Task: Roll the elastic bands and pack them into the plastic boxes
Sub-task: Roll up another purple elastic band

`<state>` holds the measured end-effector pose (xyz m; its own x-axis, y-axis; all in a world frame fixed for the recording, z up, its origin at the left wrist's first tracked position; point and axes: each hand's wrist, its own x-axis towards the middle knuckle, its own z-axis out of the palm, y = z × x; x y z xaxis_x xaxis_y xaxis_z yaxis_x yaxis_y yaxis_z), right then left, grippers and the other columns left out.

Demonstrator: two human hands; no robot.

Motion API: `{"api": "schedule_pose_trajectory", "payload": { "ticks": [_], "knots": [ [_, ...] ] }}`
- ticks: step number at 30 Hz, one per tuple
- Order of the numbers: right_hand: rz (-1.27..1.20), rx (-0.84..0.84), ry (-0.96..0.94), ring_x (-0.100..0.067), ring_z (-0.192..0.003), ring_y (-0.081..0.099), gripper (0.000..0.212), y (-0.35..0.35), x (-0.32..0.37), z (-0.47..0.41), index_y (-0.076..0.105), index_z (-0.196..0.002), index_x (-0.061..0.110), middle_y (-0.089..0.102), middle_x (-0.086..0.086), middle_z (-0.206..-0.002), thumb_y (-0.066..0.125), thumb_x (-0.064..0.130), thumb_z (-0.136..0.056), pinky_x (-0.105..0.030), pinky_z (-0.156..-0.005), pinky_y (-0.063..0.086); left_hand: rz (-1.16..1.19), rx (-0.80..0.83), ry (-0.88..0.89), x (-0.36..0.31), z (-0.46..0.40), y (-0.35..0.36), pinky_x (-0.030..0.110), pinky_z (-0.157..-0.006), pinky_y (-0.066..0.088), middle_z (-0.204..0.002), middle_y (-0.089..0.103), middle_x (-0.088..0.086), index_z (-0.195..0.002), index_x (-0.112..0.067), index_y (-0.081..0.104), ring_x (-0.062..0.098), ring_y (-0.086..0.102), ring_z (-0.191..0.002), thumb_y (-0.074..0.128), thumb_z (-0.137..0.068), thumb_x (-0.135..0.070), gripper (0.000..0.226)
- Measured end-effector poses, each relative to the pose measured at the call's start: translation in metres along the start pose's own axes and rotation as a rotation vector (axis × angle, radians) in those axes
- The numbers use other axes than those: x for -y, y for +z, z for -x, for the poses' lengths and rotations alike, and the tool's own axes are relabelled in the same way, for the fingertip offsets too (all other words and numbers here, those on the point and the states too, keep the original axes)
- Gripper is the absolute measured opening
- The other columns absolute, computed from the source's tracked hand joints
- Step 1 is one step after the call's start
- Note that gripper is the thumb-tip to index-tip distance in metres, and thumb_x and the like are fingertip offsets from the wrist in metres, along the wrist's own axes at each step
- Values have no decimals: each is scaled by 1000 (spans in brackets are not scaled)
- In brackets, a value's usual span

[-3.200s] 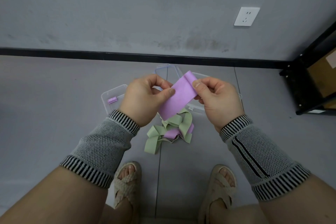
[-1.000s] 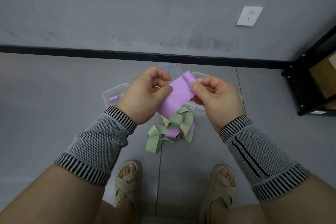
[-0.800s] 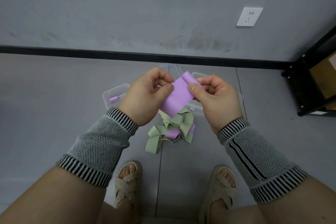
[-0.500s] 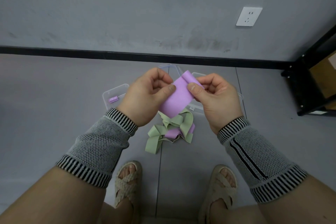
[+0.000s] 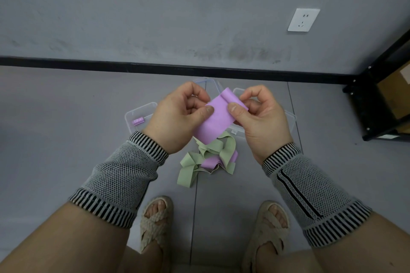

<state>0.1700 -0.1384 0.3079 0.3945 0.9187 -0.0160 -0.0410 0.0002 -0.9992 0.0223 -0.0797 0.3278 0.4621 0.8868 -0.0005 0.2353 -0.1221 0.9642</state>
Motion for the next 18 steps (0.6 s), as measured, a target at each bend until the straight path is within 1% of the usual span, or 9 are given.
{"api": "schedule_pose_trajectory", "payload": {
  "ticks": [3,5,6,8,10,12,15,18],
  "knots": [
    [-32,15,-10,-25,-71,56,24,0,1,0,55,-73,26,64,-12,-75,69,7,-74,-46,-71,49,-4,-5,3,1,0,-1,18,-55,39,-56,59,-12,-80,-22,52,8,47,-55,62,-87,-5,21],
    [-48,14,-11,-24,-72,57,26,0,1,0,57,-74,23,64,-11,-75,70,0,-76,-46,-72,50,5,-7,4,1,-1,-2,18,-55,39,-56,59,-11,-80,-22,52,7,47,-54,61,-87,-5,21],
    [-50,12,-2,-25,-72,58,26,0,2,0,59,-73,24,65,-10,-75,72,2,-75,-48,-73,52,8,-10,4,1,0,-2,16,-54,38,-55,59,-11,-80,-21,51,6,47,-53,61,-87,-4,21],
    [-52,3,18,-27,-72,62,19,0,3,0,65,-71,28,68,-9,-74,74,12,-71,-55,-76,53,6,-16,7,1,0,-2,13,-52,37,-53,58,-13,-79,-20,51,2,45,-50,61,-87,-3,21],
    [-80,3,33,-29,-73,62,12,1,5,0,67,-69,29,69,-8,-73,73,19,-70,-57,-76,53,-4,-25,18,1,-1,-3,12,-51,37,-52,58,-14,-79,-21,51,1,45,-49,61,-87,-3,22],
    [-88,9,26,-27,-72,61,12,0,6,-1,67,-67,27,68,-2,-71,72,18,-73,-53,-73,54,-10,-36,25,1,-1,-4,12,-52,37,-53,57,-14,-78,-21,51,1,45,-49,61,-87,-3,22],
    [-19,8,-10,-20,-67,59,22,1,4,-1,62,-71,18,66,-1,-68,69,1,-81,-40,-67,52,-51,-42,50,3,-1,-5,14,-54,38,-55,57,-15,-78,-24,51,1,45,-51,62,-87,-5,23],
    [22,-2,6,-16,-67,59,20,2,2,-1,59,-79,17,64,-2,-71,67,-1,-82,-34,-68,53,-86,-47,79,6,-2,-4,20,-58,38,-57,56,-18,-78,-26,51,4,46,-55,64,-84,-14,19]
  ]
}}
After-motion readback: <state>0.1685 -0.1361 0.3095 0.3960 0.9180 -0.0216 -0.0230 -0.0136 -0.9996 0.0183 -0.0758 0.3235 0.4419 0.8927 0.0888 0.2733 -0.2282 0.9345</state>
